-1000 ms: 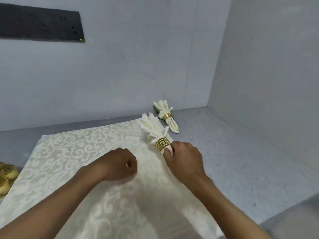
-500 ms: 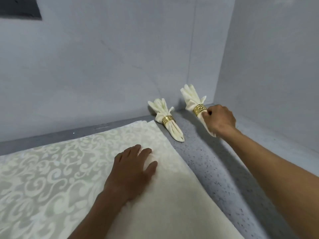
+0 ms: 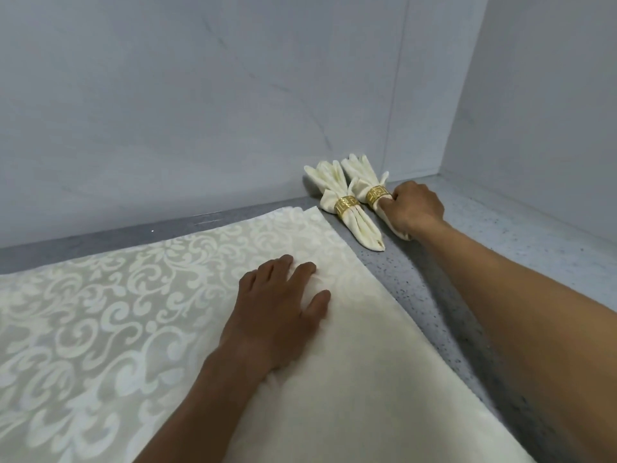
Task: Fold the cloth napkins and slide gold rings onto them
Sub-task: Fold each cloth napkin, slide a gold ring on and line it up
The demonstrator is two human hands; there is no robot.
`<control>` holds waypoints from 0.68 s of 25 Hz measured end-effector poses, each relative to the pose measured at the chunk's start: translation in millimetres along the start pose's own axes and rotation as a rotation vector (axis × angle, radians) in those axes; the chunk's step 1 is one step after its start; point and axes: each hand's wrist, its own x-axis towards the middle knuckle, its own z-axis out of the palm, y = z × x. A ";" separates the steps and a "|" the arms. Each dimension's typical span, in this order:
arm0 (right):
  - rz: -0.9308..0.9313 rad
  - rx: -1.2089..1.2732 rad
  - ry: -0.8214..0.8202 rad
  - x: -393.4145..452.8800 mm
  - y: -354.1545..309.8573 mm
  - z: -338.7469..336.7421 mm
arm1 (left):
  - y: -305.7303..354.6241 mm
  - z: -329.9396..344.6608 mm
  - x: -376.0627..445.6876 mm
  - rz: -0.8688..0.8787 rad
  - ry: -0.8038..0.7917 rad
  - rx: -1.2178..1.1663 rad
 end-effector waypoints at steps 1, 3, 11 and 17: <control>0.003 0.009 0.000 -0.6 0.5 0.3 | 1.3 0.2 -0.2 0.005 -0.003 -0.009; 0.019 0.017 0.044 -8.5 -0.3 -2.3 | 2.5 -0.3 -0.8 0.014 -0.002 -0.019; -0.342 0.136 0.029 -187.7 -9.7 -41.6 | 14.4 -23.7 -9.4 0.085 0.220 -0.044; -0.969 0.339 -0.339 -353.6 18.9 -107.7 | 3.7 -96.5 -195.7 0.054 -0.056 -0.357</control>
